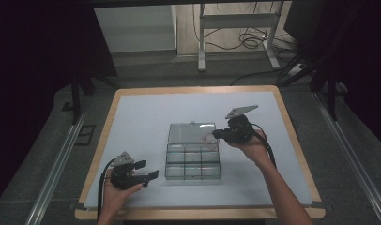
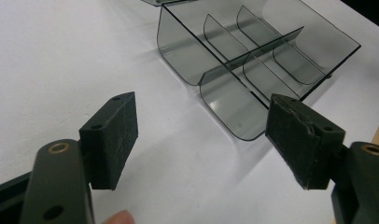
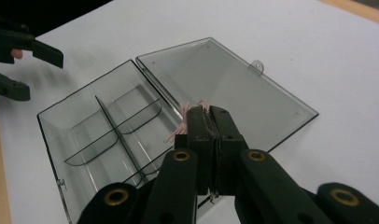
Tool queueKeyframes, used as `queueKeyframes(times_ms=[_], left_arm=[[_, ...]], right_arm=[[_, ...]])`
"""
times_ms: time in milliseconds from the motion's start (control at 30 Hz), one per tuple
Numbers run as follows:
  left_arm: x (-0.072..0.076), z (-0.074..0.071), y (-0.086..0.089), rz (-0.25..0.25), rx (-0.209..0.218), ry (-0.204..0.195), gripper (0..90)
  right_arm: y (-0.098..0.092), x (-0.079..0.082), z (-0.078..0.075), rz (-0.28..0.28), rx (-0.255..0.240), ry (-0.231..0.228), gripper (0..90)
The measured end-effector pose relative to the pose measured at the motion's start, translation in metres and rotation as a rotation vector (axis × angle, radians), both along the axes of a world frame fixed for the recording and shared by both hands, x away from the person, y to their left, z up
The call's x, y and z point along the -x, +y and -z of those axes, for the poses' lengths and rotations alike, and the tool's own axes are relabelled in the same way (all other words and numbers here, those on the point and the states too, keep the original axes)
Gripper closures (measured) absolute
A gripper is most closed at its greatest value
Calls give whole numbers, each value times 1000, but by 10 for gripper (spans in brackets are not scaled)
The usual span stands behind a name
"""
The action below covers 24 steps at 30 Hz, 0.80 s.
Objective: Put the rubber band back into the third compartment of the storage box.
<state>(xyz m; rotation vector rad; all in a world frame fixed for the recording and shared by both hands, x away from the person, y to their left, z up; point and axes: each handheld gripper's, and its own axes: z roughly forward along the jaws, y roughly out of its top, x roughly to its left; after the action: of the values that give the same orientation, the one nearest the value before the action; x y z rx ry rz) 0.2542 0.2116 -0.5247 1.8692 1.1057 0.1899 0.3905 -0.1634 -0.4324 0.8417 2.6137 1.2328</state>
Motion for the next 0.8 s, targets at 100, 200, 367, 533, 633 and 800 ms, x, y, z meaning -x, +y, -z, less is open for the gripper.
queueKeyframes(times_ms=[100, 200, 367, 533, 633, 800], left_arm=[[-1, 1, -1, 4, -4, -1, 258], [0, 1, -1, 3, -3, -1, 258], [0, 1, -1, 4, -4, 0, 258], [0, 1, -1, 6, -4, 3, 258], [-1, 1, -1, 4, -4, 3, 258], [-1, 1, -1, 3, -4, 2, 256]], right_arm=[[3, 1, 5, -7, 7, 6, 863], [4, 1, 9, -15, 10, 9, 863], [6, 3, 16, -19, 17, 23, 863], [7, 4, 23, -17, 28, 34, 863], [7, 5, 24, -20, 31, 33, 862], [9, 6, 31, -18, 48, 38, 856]])
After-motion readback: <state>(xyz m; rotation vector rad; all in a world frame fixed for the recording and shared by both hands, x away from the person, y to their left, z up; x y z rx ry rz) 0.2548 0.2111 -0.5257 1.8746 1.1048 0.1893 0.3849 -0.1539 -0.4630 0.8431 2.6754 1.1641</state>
